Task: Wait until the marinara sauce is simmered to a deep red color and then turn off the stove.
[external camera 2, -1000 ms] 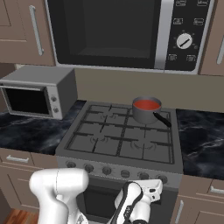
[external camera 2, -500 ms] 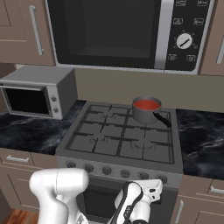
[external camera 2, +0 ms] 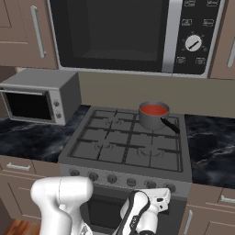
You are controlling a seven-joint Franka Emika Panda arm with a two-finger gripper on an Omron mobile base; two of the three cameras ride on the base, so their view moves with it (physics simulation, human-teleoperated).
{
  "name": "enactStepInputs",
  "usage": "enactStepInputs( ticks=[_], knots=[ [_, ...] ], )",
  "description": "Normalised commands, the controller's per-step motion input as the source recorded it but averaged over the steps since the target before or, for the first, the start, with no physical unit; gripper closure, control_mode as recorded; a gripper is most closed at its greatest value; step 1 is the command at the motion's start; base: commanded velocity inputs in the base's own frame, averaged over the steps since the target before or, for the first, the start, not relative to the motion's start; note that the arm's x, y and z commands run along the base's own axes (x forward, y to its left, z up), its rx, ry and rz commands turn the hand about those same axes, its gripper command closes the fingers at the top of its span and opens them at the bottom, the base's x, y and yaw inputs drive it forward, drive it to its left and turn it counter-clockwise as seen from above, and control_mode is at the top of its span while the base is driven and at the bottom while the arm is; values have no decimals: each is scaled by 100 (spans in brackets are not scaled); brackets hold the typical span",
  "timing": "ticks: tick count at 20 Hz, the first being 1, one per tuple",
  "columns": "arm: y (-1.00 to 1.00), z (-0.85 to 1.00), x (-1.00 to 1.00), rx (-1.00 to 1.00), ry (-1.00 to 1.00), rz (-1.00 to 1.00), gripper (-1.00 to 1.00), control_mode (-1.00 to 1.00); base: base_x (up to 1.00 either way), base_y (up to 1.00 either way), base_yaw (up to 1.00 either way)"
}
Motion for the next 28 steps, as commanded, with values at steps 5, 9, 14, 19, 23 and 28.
enactStepInputs(
  ticks=[5,9,14,19,23,28],
  knots=[
    [0,0,0,0,0,0,100,-100,0,0,0],
    [0,0,0,0,0,0,100,-100,0,0,0],
    [0,0,0,0,0,0,100,-100,0,0,0],
    [0,0,0,0,0,0,100,-100,0,0,0],
    [0,0,0,0,0,0,100,-100,0,0,0],
    [0,0,0,0,0,0,100,-100,0,0,0]
  ],
)
